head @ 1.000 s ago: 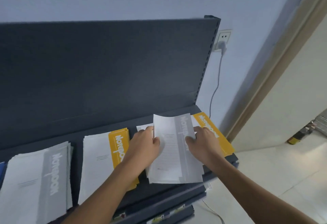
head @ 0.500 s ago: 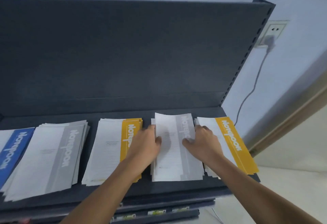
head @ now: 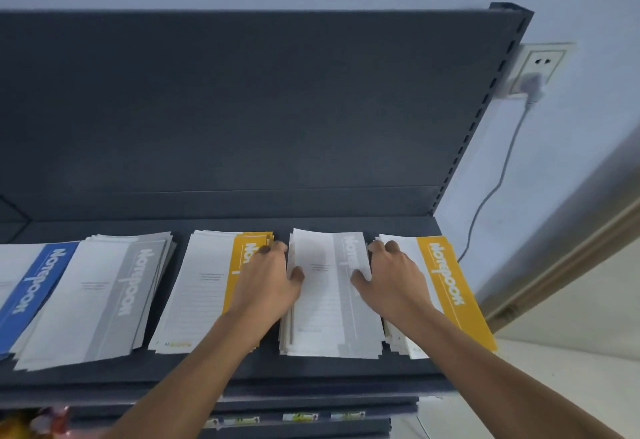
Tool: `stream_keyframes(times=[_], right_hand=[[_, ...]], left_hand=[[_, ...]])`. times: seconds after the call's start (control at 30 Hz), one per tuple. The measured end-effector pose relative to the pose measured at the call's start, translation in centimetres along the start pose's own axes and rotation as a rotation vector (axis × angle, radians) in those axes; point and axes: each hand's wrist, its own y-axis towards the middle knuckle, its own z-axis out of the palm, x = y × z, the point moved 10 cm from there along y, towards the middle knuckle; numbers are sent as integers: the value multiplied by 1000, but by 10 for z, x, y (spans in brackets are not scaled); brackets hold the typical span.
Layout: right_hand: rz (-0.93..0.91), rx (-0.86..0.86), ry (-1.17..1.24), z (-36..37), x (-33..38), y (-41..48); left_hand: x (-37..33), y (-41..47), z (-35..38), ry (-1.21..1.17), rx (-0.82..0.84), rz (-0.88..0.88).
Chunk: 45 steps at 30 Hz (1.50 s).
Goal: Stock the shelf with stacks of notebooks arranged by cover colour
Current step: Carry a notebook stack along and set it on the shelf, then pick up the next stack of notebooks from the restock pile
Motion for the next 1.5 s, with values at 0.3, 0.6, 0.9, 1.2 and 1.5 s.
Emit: stream_keyframes(times=[0.3, 0.6, 0.9, 1.2, 1.5], right_hand=[[-161, -26, 12, -18, 27, -6], [-436, 100, 49, -2, 122, -23], [-616, 154, 29, 16, 244, -43], [-745, 240, 51, 78, 431, -99], [-820, 260, 99, 136, 588, -154]], left_hand=[[0, -17, -52, 28, -98, -7], [47, -53, -85, -33, -129, -130], [133, -94, -149, -9, -199, -238], [290, -160, -242, 23, -237, -347], [435, -220, -318, 103, -297, -408]])
